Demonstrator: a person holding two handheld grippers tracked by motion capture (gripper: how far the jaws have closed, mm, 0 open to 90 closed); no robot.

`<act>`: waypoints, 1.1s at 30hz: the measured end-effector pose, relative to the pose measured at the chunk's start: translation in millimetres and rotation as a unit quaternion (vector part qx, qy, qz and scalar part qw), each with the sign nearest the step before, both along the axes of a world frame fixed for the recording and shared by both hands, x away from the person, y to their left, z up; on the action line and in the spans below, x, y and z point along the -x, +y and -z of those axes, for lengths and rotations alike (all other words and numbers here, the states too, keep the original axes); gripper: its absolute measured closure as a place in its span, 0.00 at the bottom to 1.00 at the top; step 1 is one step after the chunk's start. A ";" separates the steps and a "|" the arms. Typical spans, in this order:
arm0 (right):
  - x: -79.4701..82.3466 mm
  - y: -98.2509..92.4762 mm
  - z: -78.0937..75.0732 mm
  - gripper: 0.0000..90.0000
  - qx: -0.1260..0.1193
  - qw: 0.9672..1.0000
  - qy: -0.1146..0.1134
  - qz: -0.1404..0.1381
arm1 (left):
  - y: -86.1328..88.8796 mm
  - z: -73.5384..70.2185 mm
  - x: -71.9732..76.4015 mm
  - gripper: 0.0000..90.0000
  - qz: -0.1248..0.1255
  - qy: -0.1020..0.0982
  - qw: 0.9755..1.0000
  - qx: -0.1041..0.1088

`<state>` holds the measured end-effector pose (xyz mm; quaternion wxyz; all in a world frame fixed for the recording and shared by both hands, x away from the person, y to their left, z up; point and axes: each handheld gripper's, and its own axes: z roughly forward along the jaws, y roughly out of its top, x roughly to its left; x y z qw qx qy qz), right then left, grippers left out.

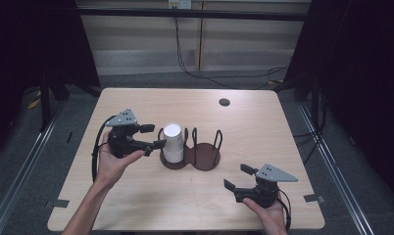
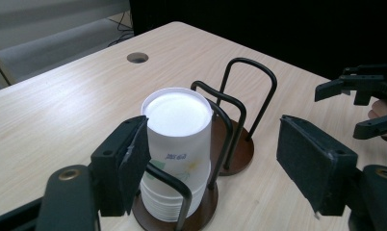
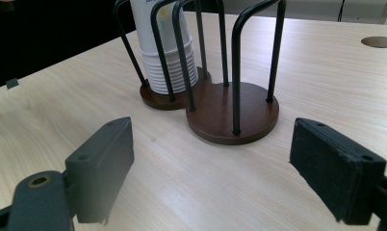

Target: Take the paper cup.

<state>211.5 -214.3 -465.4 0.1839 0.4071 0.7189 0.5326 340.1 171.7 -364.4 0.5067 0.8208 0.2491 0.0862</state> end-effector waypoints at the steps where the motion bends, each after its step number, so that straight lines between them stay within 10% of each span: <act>1: 0.3 0.7 0.0 0.17 0.001 1.000 0.000 -0.001 | -2.2 -0.5 -3.4 0.29 0.000 0.004 1.000 -0.007; 33: -0.6 4.7 1.8 0.15 0.009 1.000 0.008 -0.007 | -35.2 -6.3 -39.7 0.24 -0.001 0.032 0.995 -0.096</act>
